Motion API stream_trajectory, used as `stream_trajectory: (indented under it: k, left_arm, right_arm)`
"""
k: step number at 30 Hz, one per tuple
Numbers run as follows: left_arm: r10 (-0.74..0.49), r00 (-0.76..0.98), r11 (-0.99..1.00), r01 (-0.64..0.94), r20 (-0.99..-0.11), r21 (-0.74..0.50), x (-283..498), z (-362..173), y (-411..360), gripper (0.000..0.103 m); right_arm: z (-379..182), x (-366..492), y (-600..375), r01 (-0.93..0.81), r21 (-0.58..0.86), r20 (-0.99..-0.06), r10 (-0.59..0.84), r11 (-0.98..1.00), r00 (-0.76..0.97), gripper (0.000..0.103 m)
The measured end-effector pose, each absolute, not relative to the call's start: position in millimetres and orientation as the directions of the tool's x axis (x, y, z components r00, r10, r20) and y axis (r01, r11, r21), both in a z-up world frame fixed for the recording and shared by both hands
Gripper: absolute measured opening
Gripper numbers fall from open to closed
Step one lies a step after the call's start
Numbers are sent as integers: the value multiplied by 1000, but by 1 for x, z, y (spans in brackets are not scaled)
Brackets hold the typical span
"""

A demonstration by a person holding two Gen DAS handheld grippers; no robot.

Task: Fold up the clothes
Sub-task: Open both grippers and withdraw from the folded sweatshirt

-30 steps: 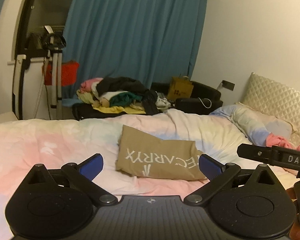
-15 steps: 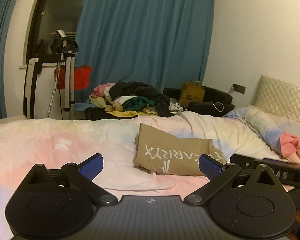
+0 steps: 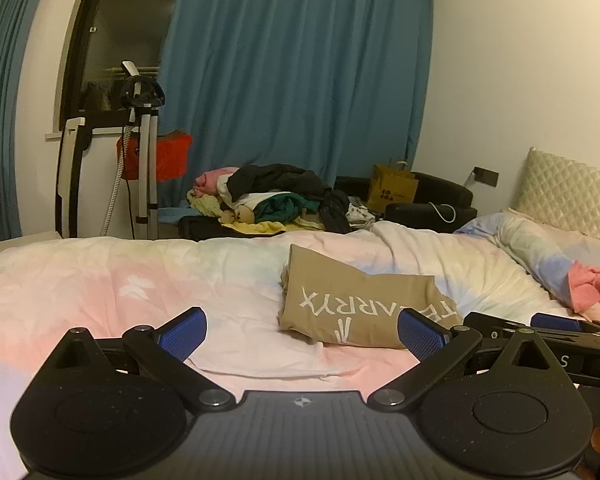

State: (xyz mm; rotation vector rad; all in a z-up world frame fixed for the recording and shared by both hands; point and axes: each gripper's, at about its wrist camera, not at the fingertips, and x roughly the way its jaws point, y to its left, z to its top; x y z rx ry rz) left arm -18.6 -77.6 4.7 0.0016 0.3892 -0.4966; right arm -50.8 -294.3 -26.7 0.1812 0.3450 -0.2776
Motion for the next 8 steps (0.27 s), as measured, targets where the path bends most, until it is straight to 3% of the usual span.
stream_trajectory:
  k: [8]
  left_arm:
    - [-466, 805, 879, 469, -367, -89, -20, 4, -77, 103]
  right_arm:
    - [-27, -51, -297, 303, 144, -365, -234, 942, 901, 96]
